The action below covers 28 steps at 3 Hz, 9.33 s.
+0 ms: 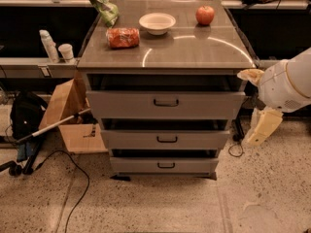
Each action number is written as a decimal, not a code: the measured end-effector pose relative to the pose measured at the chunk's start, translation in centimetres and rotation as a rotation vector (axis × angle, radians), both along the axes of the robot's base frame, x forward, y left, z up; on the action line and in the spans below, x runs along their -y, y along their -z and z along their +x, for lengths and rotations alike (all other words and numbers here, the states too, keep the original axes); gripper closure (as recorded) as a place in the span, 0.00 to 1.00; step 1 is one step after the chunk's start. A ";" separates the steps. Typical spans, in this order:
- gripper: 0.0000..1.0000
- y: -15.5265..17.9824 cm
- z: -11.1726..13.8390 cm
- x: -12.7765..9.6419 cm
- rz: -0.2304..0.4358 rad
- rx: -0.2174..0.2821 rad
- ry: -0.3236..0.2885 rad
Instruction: Open middle drawer
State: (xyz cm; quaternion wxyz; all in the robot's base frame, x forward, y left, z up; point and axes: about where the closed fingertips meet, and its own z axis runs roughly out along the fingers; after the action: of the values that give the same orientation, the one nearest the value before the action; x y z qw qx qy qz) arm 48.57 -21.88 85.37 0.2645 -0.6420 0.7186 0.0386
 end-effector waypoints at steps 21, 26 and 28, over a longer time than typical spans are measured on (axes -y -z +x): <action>0.00 35.4 8.5 -0.5 0.330 -0.049 -0.018; 0.00 40.5 18.8 -1.7 0.359 -0.022 -0.003; 0.00 41.9 19.2 -2.0 0.345 -0.066 0.007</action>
Offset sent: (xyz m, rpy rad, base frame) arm -0.0092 -0.0239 -0.0486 -0.0715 0.0133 -0.1145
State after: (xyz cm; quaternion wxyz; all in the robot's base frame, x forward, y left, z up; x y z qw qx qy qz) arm 67.78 -19.89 43.48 0.3472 -0.5830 0.7119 0.1813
